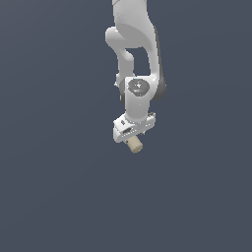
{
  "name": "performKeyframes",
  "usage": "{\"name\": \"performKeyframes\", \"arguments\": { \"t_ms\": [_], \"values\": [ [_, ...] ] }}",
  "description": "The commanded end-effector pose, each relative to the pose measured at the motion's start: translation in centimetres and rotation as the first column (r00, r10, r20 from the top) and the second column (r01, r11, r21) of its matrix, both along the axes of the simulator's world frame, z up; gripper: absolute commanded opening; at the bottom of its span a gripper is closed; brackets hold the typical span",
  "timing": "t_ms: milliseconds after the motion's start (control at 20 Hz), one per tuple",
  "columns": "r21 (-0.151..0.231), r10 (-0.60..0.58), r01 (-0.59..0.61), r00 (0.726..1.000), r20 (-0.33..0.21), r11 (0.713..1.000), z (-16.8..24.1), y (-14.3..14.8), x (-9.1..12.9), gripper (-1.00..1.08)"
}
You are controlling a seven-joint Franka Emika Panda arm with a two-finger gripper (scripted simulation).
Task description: Pick up the object and move it to a goal position.
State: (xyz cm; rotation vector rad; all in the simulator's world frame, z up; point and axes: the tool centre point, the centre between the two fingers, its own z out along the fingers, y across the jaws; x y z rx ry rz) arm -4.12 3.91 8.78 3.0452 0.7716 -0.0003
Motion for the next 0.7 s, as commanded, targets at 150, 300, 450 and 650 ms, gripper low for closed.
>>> {"name": "performKeyframes", "arguments": {
  "t_ms": [150, 300, 450, 650],
  "values": [
    [0.000, 0.003, -0.003, 1.000, 0.000, 1.000, -1.9, 0.0, -0.1, 1.00],
    [0.000, 0.004, -0.004, 1.000, 0.000, 1.000, -3.4, 0.0, -0.2, 1.00],
    [0.000, 0.005, -0.005, 1.000, 0.000, 1.000, -4.4, 0.0, -0.2, 1.00],
    [0.000, 0.005, -0.005, 1.000, 0.000, 1.000, -4.8, 0.0, -0.1, 1.00]
  ]
}}
